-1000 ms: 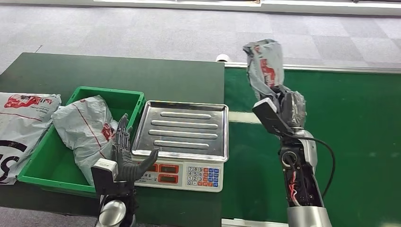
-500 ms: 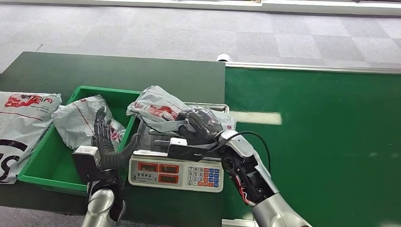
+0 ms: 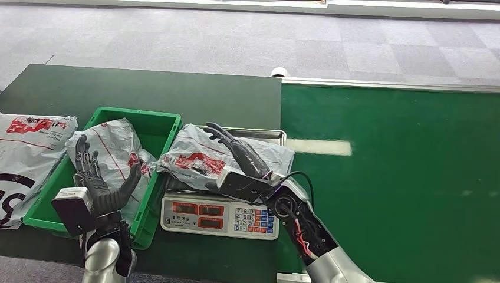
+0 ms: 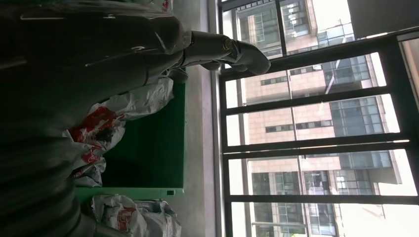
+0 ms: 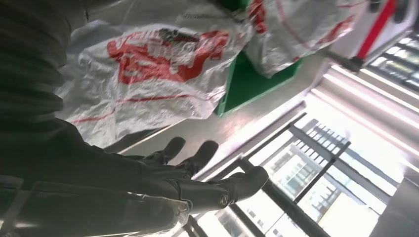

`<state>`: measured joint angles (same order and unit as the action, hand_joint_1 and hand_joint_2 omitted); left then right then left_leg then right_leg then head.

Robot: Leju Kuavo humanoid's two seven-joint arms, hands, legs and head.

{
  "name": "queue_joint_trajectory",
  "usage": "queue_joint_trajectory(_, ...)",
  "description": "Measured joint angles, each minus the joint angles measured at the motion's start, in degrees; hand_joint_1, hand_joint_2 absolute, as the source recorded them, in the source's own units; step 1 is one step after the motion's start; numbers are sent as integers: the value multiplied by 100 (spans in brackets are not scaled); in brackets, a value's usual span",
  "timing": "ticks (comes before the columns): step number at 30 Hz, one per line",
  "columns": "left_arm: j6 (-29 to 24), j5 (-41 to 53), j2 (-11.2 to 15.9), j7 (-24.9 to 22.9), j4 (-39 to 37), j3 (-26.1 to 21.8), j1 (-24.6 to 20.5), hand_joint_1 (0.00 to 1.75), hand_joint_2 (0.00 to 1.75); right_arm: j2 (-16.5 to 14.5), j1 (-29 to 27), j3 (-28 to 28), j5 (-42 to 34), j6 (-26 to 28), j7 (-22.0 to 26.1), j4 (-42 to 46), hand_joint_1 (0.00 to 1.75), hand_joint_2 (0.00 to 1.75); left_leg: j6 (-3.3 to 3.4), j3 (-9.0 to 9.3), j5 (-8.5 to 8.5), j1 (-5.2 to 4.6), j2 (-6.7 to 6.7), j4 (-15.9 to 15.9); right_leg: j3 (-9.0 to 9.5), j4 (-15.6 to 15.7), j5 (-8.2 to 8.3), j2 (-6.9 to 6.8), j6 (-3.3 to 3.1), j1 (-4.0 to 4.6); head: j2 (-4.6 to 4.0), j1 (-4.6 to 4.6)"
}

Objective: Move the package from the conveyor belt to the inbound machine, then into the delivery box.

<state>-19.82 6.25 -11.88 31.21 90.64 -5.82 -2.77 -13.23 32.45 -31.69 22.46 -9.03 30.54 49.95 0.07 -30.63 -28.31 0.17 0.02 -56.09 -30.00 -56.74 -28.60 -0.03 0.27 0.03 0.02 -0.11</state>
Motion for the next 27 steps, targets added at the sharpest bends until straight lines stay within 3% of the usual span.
queue_joint_trajectory(5,331,268,-12,-37,31,172,-3,0,175,94,-468,349,-2083,-1541,215,677,0,175,0,0,0,0,0,0,-3,1,0,1,0,0,-1,0)
queue_joint_trajectory(9,590,736,1,-262,20,526,-55,0,175,194,-883,459,-2455,-1655,235,1403,0,175,0,-1,-1,0,1,-1,-5,2,0,1,0,0,-1,-1)
queue_joint_trajectory(12,734,1378,39,-667,-55,872,-149,0,175,243,-1215,527,-1975,-837,256,2106,0,175,0,-1,-1,-1,1,-1,-5,3,0,1,0,0,0,-1)
queue_joint_trajectory(18,714,2507,117,-1500,-600,1472,-530,0,175,260,-1902,722,-740,1521,454,3500,0,175,0,-1,-1,-1,-2,-1,-7,4,1,-1,-1,-1,1,-1)
queue_joint_trajectory(24,1046,3444,150,-2244,-1601,2067,-1023,0,175,333,-2445,953,-426,2474,619,4380,0,175,0,-1,-1,-1,3,-1,-6,4,1,3,-1,-1,-1,-1)
queue_joint_trajectory(27,1298,3899,147,-2542,-2027,2279,-1203,114,175,374,-2656,1004,-293,2728,680,4617,0,175,0,-1,-1,-1,2,-1,-6,4,1,2,-1,-2,-1,-1)
